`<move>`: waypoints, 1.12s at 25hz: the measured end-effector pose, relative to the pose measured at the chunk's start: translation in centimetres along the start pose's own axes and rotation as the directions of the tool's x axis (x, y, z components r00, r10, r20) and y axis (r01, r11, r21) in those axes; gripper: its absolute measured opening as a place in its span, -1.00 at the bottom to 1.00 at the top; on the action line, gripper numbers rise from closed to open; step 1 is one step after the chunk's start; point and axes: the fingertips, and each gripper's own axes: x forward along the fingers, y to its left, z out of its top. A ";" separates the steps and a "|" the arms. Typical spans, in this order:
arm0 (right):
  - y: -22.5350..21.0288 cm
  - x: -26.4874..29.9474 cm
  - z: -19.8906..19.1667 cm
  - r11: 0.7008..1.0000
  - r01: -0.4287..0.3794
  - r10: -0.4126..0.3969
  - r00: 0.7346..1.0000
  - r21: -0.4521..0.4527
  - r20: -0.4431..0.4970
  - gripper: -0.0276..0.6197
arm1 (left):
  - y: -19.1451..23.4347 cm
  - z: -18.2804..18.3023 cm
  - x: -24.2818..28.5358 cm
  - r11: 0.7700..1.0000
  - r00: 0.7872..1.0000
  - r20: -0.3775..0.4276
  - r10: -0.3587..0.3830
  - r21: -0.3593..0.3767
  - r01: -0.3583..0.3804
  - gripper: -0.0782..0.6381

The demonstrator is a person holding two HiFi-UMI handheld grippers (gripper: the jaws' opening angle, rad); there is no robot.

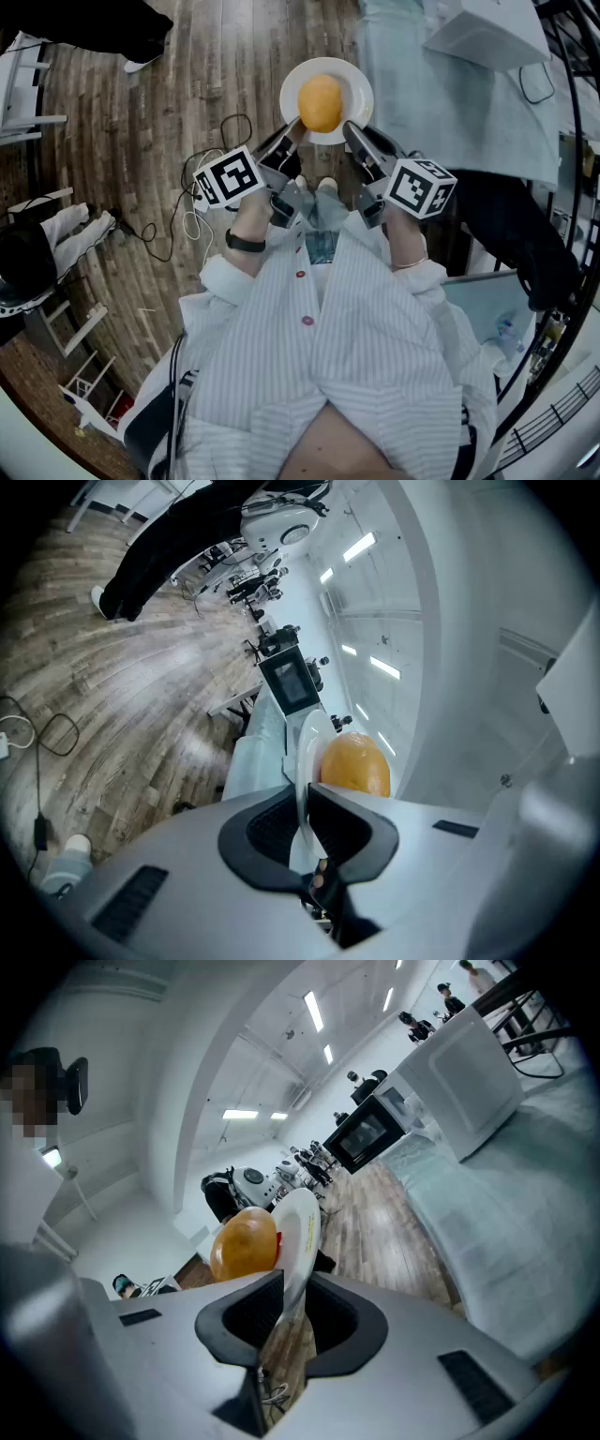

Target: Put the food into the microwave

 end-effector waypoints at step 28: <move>-1.1 -0.8 -0.3 1.000 -0.013 0.013 1.000 0.015 -0.021 -0.64 | 0.0 -1.3 0.3 1.000 0.999 0.034 0.009 0.007 -0.009 -0.71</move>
